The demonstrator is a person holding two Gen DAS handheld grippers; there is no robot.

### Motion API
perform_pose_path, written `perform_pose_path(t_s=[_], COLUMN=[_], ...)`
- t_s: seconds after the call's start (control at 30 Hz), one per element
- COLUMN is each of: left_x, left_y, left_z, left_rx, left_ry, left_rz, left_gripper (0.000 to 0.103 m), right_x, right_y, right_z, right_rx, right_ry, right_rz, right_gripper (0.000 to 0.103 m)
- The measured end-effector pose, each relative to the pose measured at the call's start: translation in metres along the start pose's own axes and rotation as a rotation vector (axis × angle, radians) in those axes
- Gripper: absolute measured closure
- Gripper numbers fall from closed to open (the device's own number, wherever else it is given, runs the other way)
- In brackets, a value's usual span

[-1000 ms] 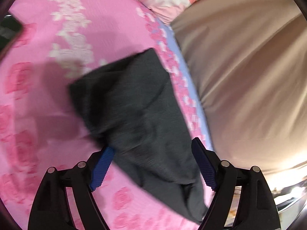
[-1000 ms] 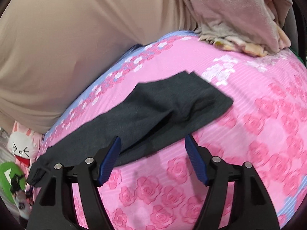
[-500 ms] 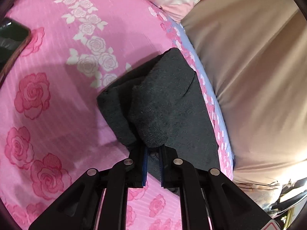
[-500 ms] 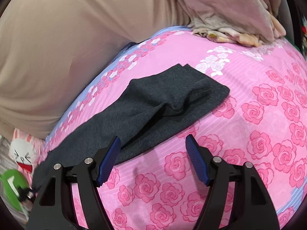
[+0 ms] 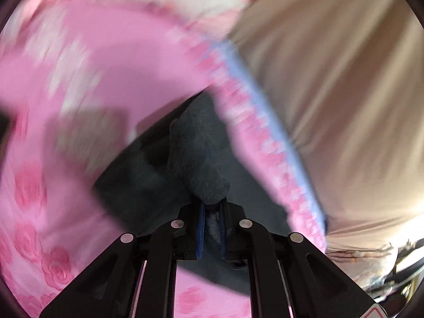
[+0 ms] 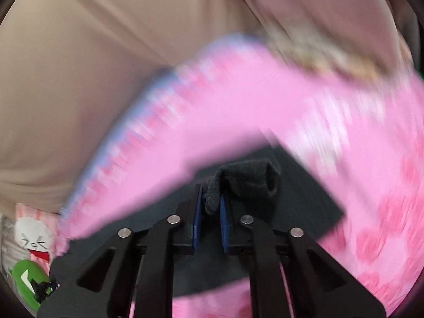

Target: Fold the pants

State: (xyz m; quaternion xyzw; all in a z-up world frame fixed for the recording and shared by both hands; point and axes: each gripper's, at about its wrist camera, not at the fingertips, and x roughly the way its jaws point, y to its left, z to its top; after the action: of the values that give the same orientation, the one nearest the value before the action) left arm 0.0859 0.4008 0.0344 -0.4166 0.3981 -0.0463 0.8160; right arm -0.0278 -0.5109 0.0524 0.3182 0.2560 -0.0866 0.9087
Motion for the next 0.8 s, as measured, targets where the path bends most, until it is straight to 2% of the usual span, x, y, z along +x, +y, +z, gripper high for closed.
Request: perform_pose_path(t_s=[0.07,0.1,0.17,0.23,0.27,0.3,0.33,0.4,0.47,0.6,0.67,0.7,0.73,0.8], left_x=[-0.02,-0.023,-0.016,0.003,0.011,0.014,0.011,0.003,0.0,-0.031,-0.055,-0.064,-0.067,-0.062], left_y=[-0.028,-0.032,-0.02,0.016,0.033,0.044,0.057,0.066,0.063,0.047,0.029,0.02,0.01,-0.015], left_z=[0.008,0.008,0.0,-0.014,-0.022,-0.027,-0.033,-0.037,-0.037,-0.053,-0.061,-0.065,-0.071,-0.079], left_rx=[0.073,0.101,0.131,0.097,0.081,0.066,0.032,-0.006,0.008,0.056,0.094,0.111,0.124,0.159], left_ry=[-0.047,-0.056,-0.038,0.035,0.061,0.075,0.059,0.052,0.051,-0.003,-0.056,-0.069,-0.07,-0.043], left_rz=[-0.032,-0.021,0.04,0.106,0.137,0.137,0.064,0.01,0.027,0.066,0.072,0.06,0.051,0.012], left_gripper=[0.096,0.096,0.096,0.096,0.096,0.095,0.094,0.094,0.089,0.091,0.072,0.056,0.05,0.046], right_x=[-0.028,-0.033,-0.016,0.01,0.016,0.017,0.015,0.003,-0.004,-0.035,-0.046,-0.047,-0.045,-0.033], right_y=[0.017,0.014,-0.012,-0.057,-0.074,-0.089,-0.095,-0.098,-0.098,-0.089,-0.066,-0.045,-0.023,0.021], right_z=[0.011,0.01,-0.005,-0.035,-0.046,-0.058,-0.062,-0.064,-0.067,-0.074,-0.078,-0.082,-0.088,-0.107], right_rx=[-0.066,-0.089,-0.083,-0.041,-0.014,0.018,0.037,0.053,0.042,0.022,-0.021,-0.055,-0.085,-0.149], right_ry=[-0.094,-0.103,-0.025,0.103,0.147,0.172,0.174,0.161,0.153,0.074,0.051,0.058,0.076,0.126], right_rz=[0.027,0.004,-0.076,-0.185,-0.191,-0.197,-0.183,-0.161,-0.185,-0.262,-0.223,-0.166,-0.109,0.014], right_gripper=[0.094,0.094,0.094,0.095,0.095,0.095,0.096,0.095,0.092,0.091,0.088,0.079,0.06,0.04])
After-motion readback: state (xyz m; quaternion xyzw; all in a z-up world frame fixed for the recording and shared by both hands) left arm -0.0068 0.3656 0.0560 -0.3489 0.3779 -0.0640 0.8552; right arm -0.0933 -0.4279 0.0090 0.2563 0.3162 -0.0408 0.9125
